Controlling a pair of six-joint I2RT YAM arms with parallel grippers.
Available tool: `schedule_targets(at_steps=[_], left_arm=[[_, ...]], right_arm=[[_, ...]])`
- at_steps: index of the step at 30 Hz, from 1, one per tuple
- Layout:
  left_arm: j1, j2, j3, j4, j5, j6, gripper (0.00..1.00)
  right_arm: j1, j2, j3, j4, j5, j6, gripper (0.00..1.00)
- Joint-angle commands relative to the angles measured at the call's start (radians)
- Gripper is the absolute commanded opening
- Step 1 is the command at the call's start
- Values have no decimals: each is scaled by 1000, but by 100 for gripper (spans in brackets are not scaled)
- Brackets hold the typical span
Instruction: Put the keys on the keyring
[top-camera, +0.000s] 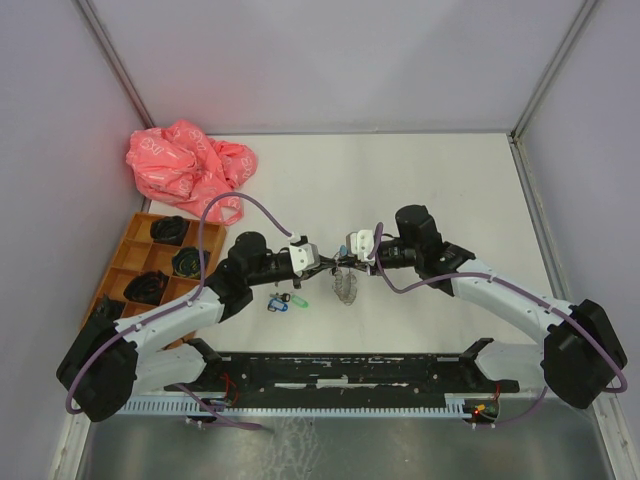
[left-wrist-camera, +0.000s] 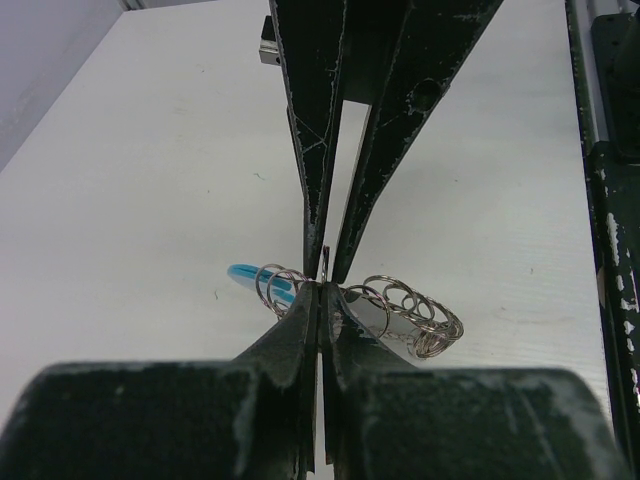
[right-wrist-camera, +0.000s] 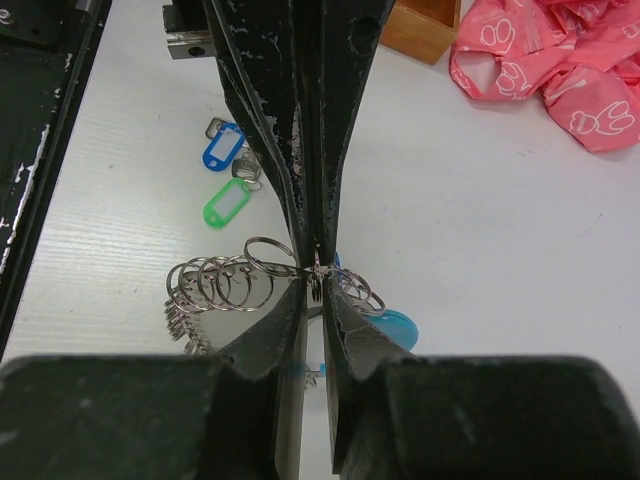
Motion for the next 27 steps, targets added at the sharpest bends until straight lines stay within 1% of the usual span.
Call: schedule_targets(at_steps=[1,3,4,6,7,9,11,14,15,17,19,21,23,24,25,27], left_arm=[[-5,-3,53,26,19,6,3],[-6,-5,53,24,18,8,3],[-5,-4,53,23,16,7,3],[-6,-8,53,21,12,4,3],[-5,-10,52,21,7,1,4],[-5,-16,49,20,-15,-11,9],[-6,-27,49,14,-53,-33,18],[-5,-56,48,16,-157,-122,32],[-6,-68,49,16,-202,-160,34],[-6,-90,48,12,-296,-248,34],[-8,-115,44,-10,-393,-344,41],[-6,-143,63,-79,-481,-450,46],[-7,-156,103,-192,-565,-544,53],[-6,-157,131,-263,-603,-581,55],[-5,-155,170,-369,-657,-622,57],[-6,-144,215,-512,-726,-678,62]], right_arm=[[5,1,51,10,3,4,17],[5,-1,54,4,7,0,11],[5,-1,55,-2,7,-1,6],[5,-5,59,-12,11,-6,1],[6,-8,59,-17,14,-9,1],[4,-16,54,-22,23,-11,1],[4,-29,44,-23,31,-13,1],[4,-55,24,-18,49,-17,1],[3,-64,17,-16,57,-18,1],[4,-83,2,-14,74,-25,1],[3,-103,-13,-5,90,-27,1],[2,-118,-27,3,99,-25,1],[2,-128,-34,5,102,-22,1],[3,-136,-37,5,102,-21,1],[3,-148,-41,5,102,-20,1],[3,-169,-50,6,113,-18,1]])
